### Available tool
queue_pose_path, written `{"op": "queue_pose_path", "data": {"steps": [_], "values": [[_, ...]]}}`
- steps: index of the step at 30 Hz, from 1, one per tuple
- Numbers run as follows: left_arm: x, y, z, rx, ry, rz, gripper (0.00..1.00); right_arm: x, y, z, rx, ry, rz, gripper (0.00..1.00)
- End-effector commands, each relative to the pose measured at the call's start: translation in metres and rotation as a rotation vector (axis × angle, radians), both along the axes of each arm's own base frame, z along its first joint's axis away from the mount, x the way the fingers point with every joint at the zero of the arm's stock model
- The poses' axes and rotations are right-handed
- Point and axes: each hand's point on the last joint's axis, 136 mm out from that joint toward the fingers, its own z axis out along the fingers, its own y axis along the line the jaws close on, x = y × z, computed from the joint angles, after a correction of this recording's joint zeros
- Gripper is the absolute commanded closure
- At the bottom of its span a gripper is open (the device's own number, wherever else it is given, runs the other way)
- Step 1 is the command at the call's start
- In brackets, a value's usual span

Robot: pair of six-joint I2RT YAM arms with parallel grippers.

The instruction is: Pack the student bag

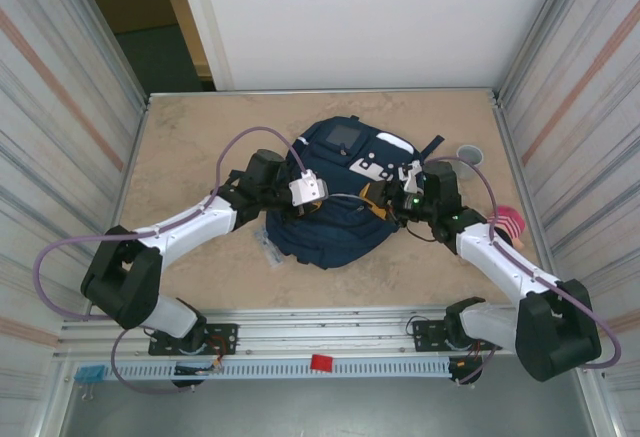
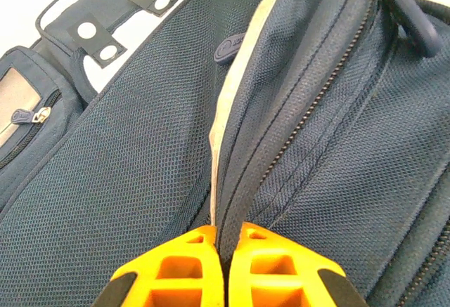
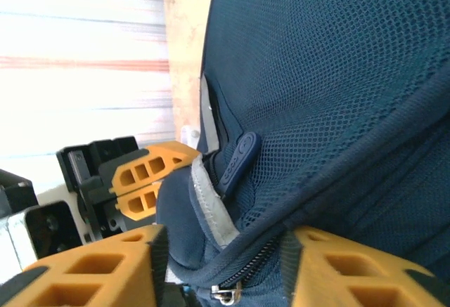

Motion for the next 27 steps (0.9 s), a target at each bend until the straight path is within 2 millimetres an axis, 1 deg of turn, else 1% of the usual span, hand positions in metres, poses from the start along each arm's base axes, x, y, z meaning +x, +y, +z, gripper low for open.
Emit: {"op": "queue_pose_path", "data": {"steps": [1, 2, 4, 5, 6, 7, 8, 10, 13, 15, 17, 19, 21, 24, 27], "values": [[-0.013, -0.008, 0.025, -0.063, -0.056, -0.078, 1.00, 0.009, 0.004, 0.014, 0.047, -0.036, -0.022, 0.63], [-0.013, -0.008, 0.025, -0.063, -0.056, -0.076, 1.00, 0.009, 0.003, 0.012, 0.038, -0.029, -0.027, 0.67], [-0.012, -0.009, 0.028, -0.070, -0.046, -0.062, 0.99, 0.009, 0.000, 0.006, 0.020, -0.013, -0.042, 0.79], [-0.012, -0.009, 0.029, -0.075, -0.034, -0.051, 0.94, 0.008, -0.001, 0.004, 0.016, -0.010, -0.051, 0.85], [-0.012, -0.009, 0.031, -0.081, -0.015, -0.033, 0.86, 0.008, -0.002, 0.002, 0.014, -0.011, -0.057, 0.93], [-0.013, -0.008, 0.032, -0.082, 0.011, -0.005, 0.77, 0.008, -0.002, 0.003, 0.018, -0.017, -0.059, 0.98], [-0.014, -0.008, 0.034, -0.086, 0.041, 0.020, 0.71, 0.007, 0.000, 0.004, 0.021, -0.023, -0.055, 1.00], [-0.021, -0.007, 0.037, -0.086, 0.126, 0.091, 0.60, 0.006, 0.002, 0.007, 0.021, -0.037, -0.051, 1.00], [-0.040, -0.009, 0.042, -0.078, 0.212, 0.184, 0.51, 0.006, 0.003, 0.012, 0.022, -0.050, -0.053, 1.00], [-0.056, -0.009, 0.045, -0.059, 0.238, 0.222, 0.48, 0.005, 0.004, 0.012, 0.020, -0.054, -0.052, 1.00], [-0.060, -0.005, 0.049, -0.071, 0.287, 0.332, 0.46, 0.003, 0.004, 0.012, 0.018, -0.054, -0.052, 1.00], [-0.063, -0.003, 0.051, -0.141, 0.413, 0.442, 0.46, 0.002, 0.005, 0.012, 0.013, -0.058, -0.056, 1.00], [-0.067, -0.005, 0.050, -0.193, 0.511, 0.504, 0.45, 0.002, 0.006, 0.012, 0.011, -0.062, -0.055, 1.00], [-0.061, 0.002, 0.043, -0.259, 0.608, 0.658, 0.46, 0.000, 0.008, 0.013, 0.008, -0.065, -0.050, 1.00], [-0.059, -0.008, 0.042, -0.331, 0.685, 0.676, 0.46, -0.002, 0.009, 0.013, 0.004, -0.066, -0.049, 1.00]]}}
